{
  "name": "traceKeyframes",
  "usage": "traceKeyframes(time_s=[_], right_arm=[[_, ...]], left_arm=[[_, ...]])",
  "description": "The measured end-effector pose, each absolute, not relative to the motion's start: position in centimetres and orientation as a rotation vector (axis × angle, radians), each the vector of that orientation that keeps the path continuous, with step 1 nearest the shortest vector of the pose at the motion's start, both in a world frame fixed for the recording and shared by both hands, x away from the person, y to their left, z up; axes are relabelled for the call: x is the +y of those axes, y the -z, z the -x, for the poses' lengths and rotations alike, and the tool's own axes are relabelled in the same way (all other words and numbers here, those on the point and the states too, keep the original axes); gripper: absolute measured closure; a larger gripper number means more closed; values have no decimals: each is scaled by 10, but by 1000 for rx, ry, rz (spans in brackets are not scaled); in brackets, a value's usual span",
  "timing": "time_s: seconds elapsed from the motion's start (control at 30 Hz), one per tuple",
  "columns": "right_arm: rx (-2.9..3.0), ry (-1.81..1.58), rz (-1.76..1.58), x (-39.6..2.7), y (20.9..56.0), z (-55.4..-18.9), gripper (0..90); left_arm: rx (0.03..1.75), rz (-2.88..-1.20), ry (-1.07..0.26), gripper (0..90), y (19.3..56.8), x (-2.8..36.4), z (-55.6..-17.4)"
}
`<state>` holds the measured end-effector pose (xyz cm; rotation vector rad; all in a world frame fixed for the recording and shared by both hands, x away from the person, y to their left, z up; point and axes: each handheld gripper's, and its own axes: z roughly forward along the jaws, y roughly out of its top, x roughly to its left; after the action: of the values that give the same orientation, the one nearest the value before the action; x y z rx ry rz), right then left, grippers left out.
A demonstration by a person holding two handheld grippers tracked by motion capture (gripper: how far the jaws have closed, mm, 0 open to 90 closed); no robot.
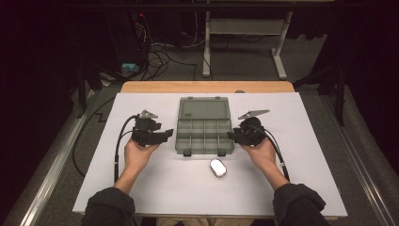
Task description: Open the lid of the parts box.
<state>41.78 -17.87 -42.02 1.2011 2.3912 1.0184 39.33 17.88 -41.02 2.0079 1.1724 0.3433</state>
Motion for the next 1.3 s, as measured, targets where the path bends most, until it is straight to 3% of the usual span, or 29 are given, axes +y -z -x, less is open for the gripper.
traceKeyframes(time_s=[0.83,0.9,1.3], right_arm=[[2213,-1283,-1089,-258,404,-342,403],[2181,-1293,-1081,-265,406,-335,347],[2092,-1286,-1042,-290,423,-301,312]], left_arm=[[1138,-1869,-410,361,421,224,-322],[1130,-1868,-419,354,423,226,-317],[1135,-1827,-492,335,438,243,-284]])
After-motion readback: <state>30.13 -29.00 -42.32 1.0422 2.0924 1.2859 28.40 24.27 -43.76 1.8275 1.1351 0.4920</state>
